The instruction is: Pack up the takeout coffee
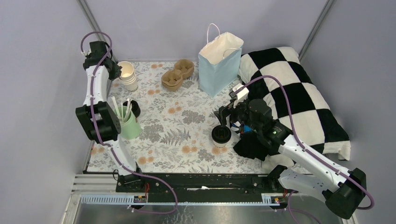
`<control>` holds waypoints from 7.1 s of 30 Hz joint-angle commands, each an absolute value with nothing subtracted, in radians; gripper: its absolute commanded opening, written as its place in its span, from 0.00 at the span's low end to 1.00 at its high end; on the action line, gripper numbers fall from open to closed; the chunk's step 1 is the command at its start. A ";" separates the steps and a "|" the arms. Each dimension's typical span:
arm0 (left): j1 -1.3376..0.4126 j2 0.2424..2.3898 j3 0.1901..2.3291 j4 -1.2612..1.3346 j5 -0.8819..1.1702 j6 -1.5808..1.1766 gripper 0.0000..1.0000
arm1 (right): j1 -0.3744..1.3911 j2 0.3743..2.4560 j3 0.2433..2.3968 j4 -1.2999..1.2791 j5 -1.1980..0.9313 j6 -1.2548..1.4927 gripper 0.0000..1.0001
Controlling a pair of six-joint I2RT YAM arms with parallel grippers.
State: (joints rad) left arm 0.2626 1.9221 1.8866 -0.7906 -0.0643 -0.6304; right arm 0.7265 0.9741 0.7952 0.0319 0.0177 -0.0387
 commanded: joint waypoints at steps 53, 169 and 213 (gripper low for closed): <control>-0.751 1.887 1.611 -0.663 0.089 -0.776 0.00 | 0.678 0.664 0.949 -0.370 0.371 0.089 1.00; -0.016 1.764 2.051 -0.965 0.297 -0.647 0.10 | 0.677 0.836 0.991 -0.443 0.158 0.190 1.00; -0.552 1.358 1.224 0.761 0.683 -1.764 0.06 | 0.427 1.176 1.433 -0.105 -0.595 0.891 1.00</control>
State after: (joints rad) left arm -0.5430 1.3586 1.2209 0.6796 0.6994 -1.7550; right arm 0.4561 1.1862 1.4342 -0.1581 -0.6102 0.8780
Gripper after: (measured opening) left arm 0.121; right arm 0.994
